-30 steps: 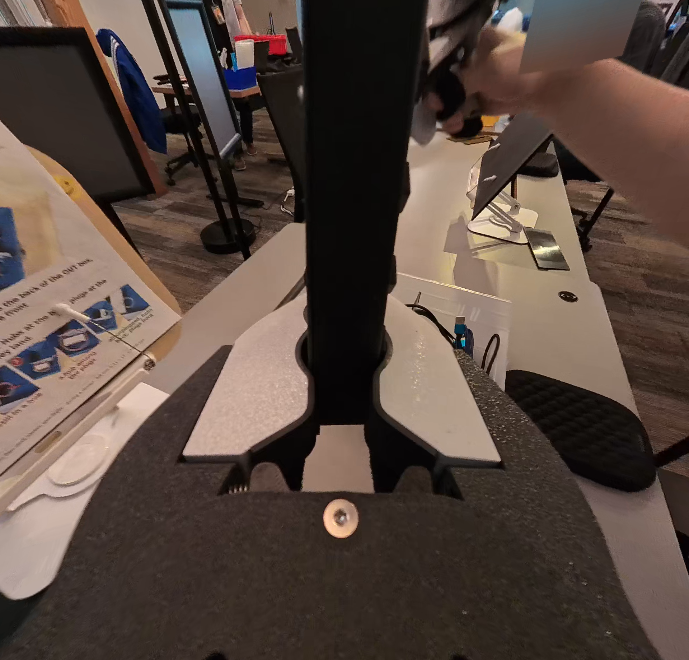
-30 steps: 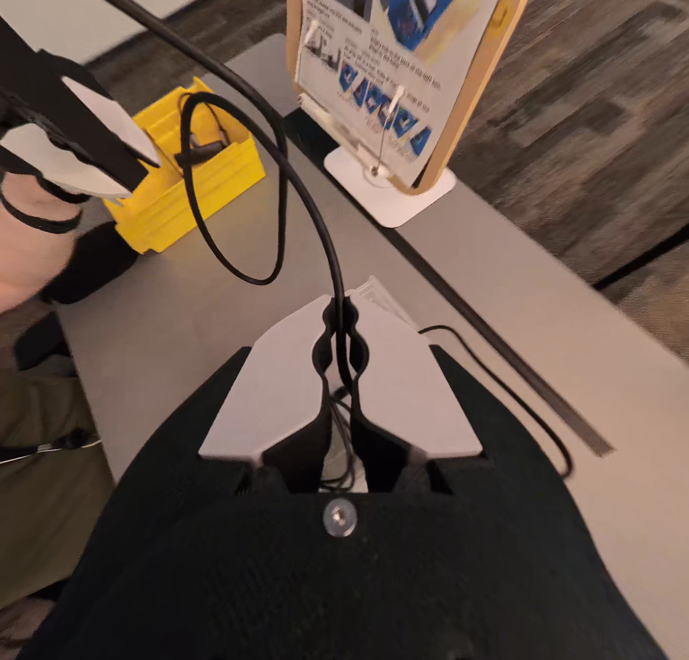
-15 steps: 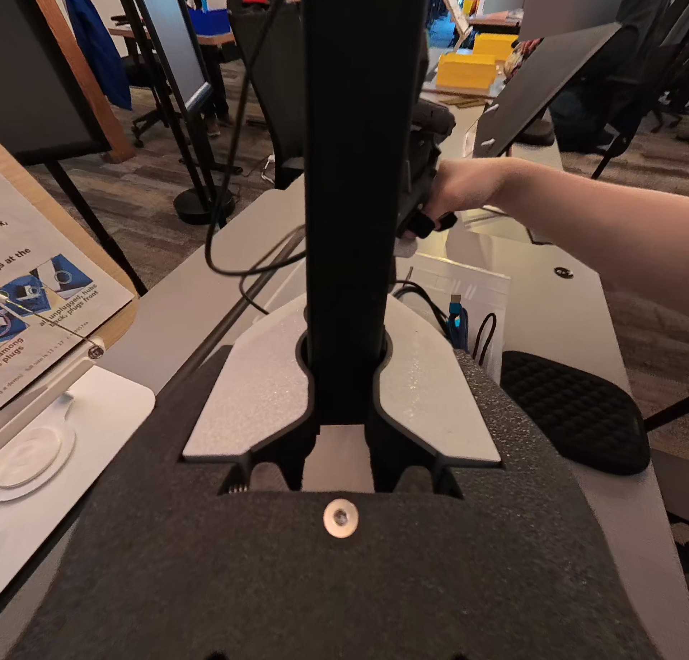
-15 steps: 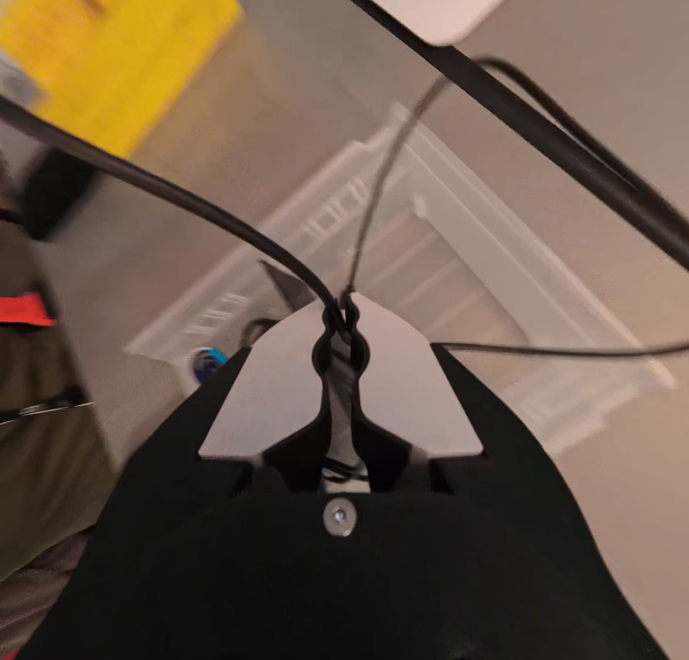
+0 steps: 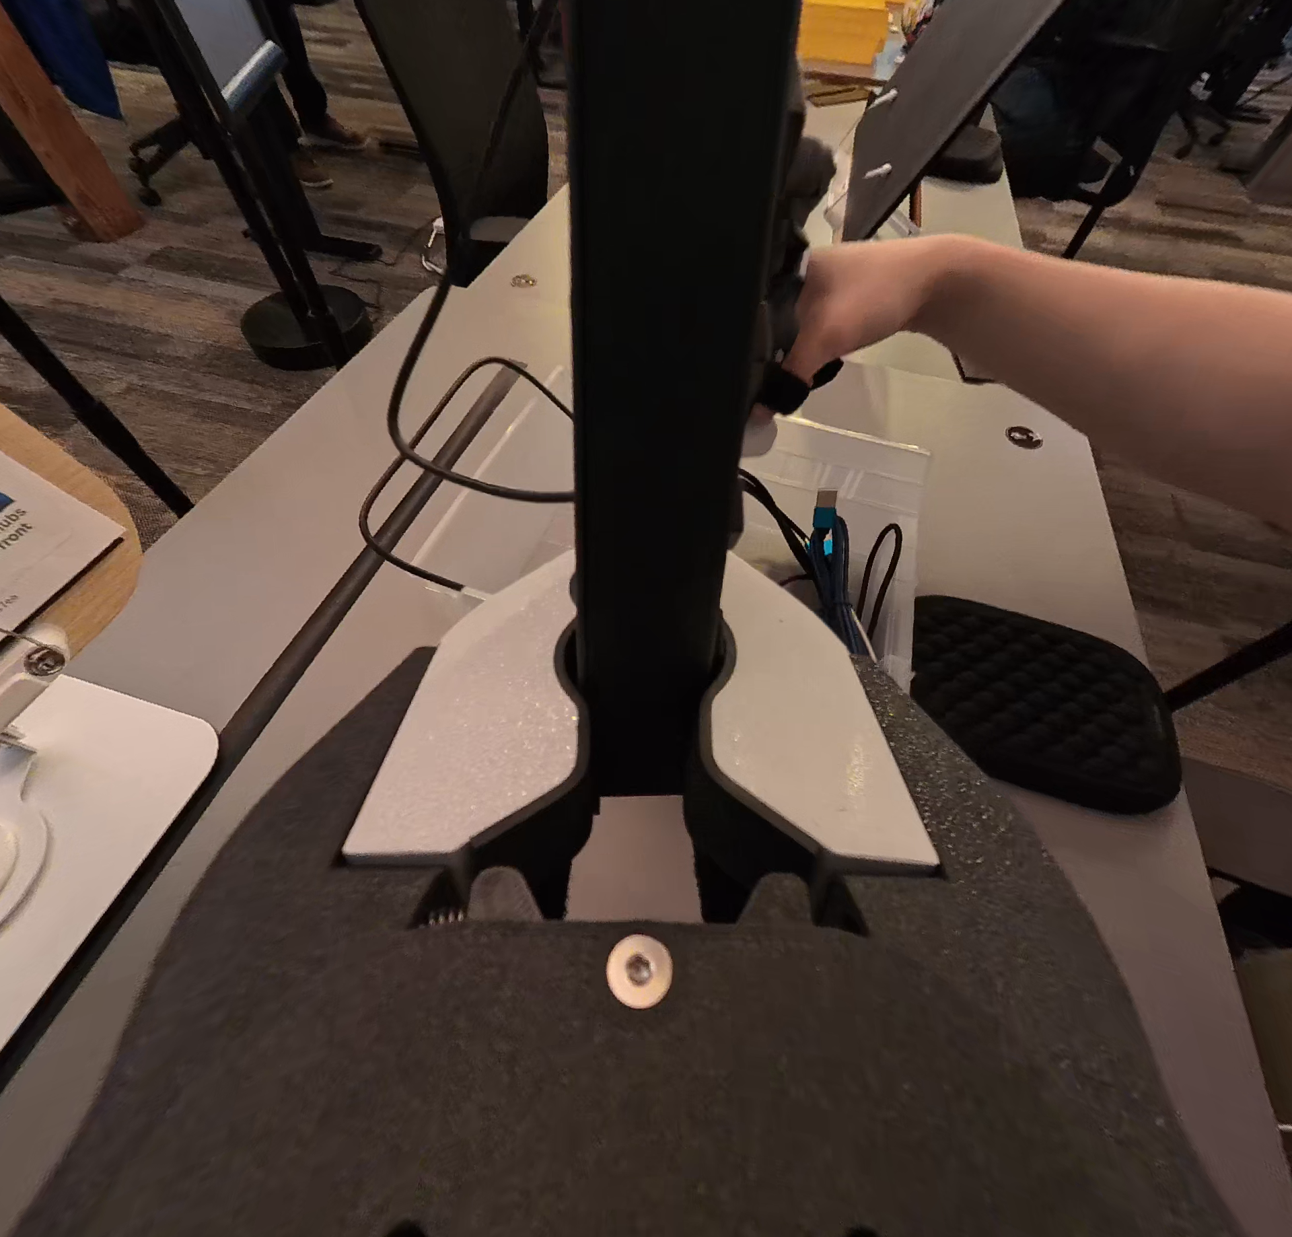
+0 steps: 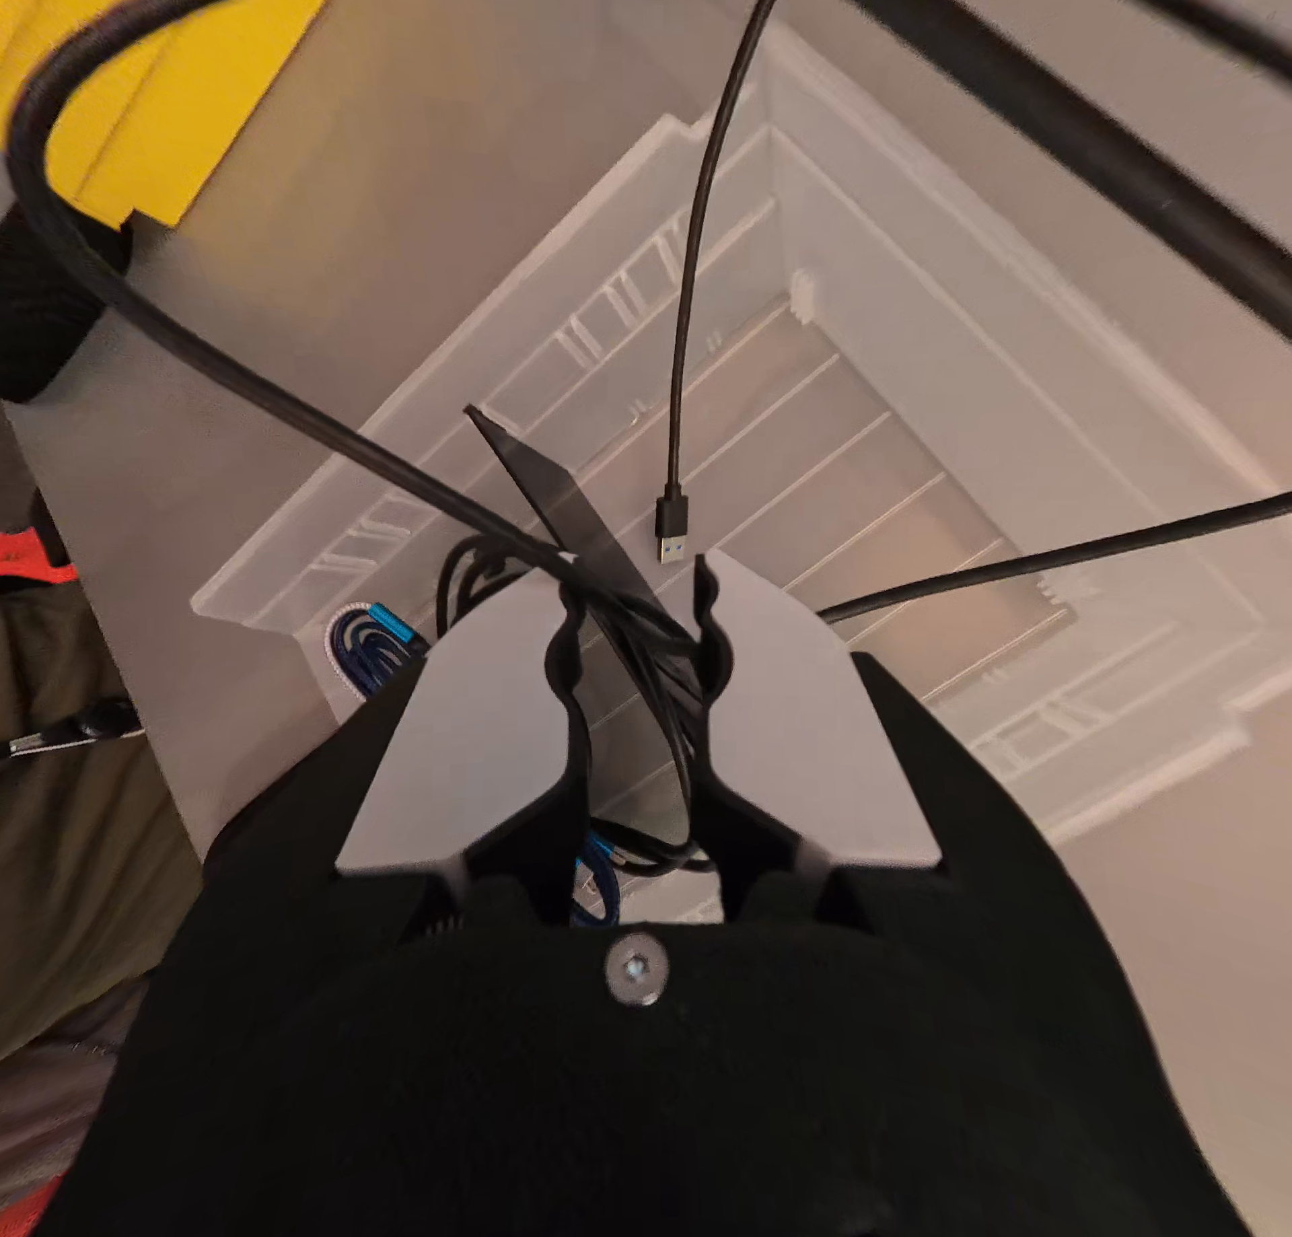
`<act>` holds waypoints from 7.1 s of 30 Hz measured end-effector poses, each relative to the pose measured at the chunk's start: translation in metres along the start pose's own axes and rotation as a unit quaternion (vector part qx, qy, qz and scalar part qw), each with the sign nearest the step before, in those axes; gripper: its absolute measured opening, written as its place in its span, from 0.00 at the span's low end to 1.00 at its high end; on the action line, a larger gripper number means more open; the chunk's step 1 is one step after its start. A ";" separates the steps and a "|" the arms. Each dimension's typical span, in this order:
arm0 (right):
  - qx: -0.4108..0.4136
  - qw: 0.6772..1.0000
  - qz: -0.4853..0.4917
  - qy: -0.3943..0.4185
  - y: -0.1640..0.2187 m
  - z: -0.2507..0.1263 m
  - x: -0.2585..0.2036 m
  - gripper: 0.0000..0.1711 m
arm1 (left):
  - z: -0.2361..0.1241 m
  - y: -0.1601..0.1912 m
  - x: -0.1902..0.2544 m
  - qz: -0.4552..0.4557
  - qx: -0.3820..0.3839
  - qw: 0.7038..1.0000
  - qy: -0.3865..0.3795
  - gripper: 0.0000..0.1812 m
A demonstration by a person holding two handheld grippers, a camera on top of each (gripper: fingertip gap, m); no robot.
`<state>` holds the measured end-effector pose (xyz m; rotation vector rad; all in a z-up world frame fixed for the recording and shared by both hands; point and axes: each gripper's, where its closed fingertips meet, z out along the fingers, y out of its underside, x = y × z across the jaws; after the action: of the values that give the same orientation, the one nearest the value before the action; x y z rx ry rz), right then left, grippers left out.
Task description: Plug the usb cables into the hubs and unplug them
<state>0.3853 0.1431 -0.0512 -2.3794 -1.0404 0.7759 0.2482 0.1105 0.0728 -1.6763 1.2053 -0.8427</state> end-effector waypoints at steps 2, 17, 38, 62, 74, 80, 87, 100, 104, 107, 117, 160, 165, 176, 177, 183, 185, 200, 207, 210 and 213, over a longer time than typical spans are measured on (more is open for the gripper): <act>0.018 1.000 -0.004 0.002 -0.009 -0.013 -0.002 0.21 | 0.002 0.003 0.001 0.002 -0.006 1.000 0.001 0.15; -0.011 0.996 0.025 0.085 0.030 -0.092 0.024 0.24 | 0.000 -0.005 -0.026 -0.067 0.025 0.997 -0.028 0.14; 0.373 0.902 -0.217 -0.001 -0.164 -0.142 -0.164 0.40 | 0.000 -0.042 -0.001 0.066 0.031 0.996 0.054 0.14; -0.057 0.965 -0.182 0.181 -0.117 -0.076 -0.019 0.15 | -0.014 0.026 -0.001 0.007 0.029 0.998 0.055 0.23; -0.330 0.896 -0.231 0.184 -0.041 0.043 0.045 0.16 | -0.054 0.047 0.052 0.055 0.037 0.997 0.047 0.21; -0.342 0.897 -0.227 0.166 -0.029 0.070 0.047 0.16 | -0.068 0.037 0.071 0.038 0.080 0.993 0.082 0.21; -0.348 0.901 -0.207 0.159 -0.024 0.071 0.042 0.17 | -0.080 0.032 0.064 0.032 0.095 0.992 0.074 0.21; -0.376 0.894 -0.199 0.144 -0.018 0.067 0.035 0.21 | -0.086 0.032 0.067 0.033 0.093 0.992 0.082 0.21; -0.386 0.891 -0.193 0.142 -0.017 0.056 0.031 0.24 | -0.087 0.032 0.065 0.029 0.094 0.992 0.085 0.21; -0.400 0.884 -0.196 0.143 -0.015 0.045 0.026 0.24 | -0.088 0.032 0.066 0.027 0.094 0.991 0.087 0.21; -0.455 0.844 -0.215 0.185 -0.026 -0.032 -0.017 0.24 | -0.099 0.028 0.063 0.028 0.106 0.991 0.078 0.21; 0.525 0.787 -0.138 0.293 -0.126 -0.171 -0.131 0.27 | -0.244 -0.002 0.036 0.012 0.145 0.970 -0.193 0.22; 0.529 0.779 -0.135 0.308 -0.132 -0.167 -0.127 0.26 | -0.292 0.012 0.004 -0.039 0.132 0.965 -0.223 0.22; 0.525 0.767 -0.161 0.332 -0.142 -0.150 -0.128 0.26 | -0.346 0.153 -0.134 -0.181 -0.080 0.876 -0.440 0.19; 0.521 0.771 -0.160 0.331 -0.143 -0.146 -0.126 0.26 | -0.352 0.170 -0.144 -0.194 -0.110 0.860 -0.458 0.17; 0.489 0.784 -0.172 0.341 -0.147 -0.130 -0.122 0.26 | -0.356 0.221 -0.173 -0.255 -0.161 0.822 -0.482 0.14; 0.484 0.787 -0.175 0.340 -0.148 -0.126 -0.122 0.26 | -0.354 0.234 -0.177 -0.278 -0.179 0.805 -0.493 0.14; 0.471 0.799 -0.181 0.328 -0.147 -0.121 -0.121 0.26 | -0.342 0.286 -0.206 -0.389 -0.219 0.729 -0.518 0.07; 0.458 0.804 -0.186 0.330 -0.148 -0.114 -0.118 0.26 | -0.335 0.288 -0.213 -0.394 -0.233 0.721 -0.520 0.11; 0.449 0.806 -0.189 0.335 -0.149 -0.111 -0.116 0.26 | -0.332 0.290 -0.213 -0.399 -0.241 0.719 -0.515 0.11; 0.443 0.808 -0.192 0.338 -0.149 -0.108 -0.115 0.26 | -0.333 0.291 -0.207 -0.392 -0.267 0.711 -0.520 0.11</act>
<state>0.3118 0.1314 0.1529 -1.3641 -0.5973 0.1353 -0.2124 0.1789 -0.0749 -2.6205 -0.1564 0.1806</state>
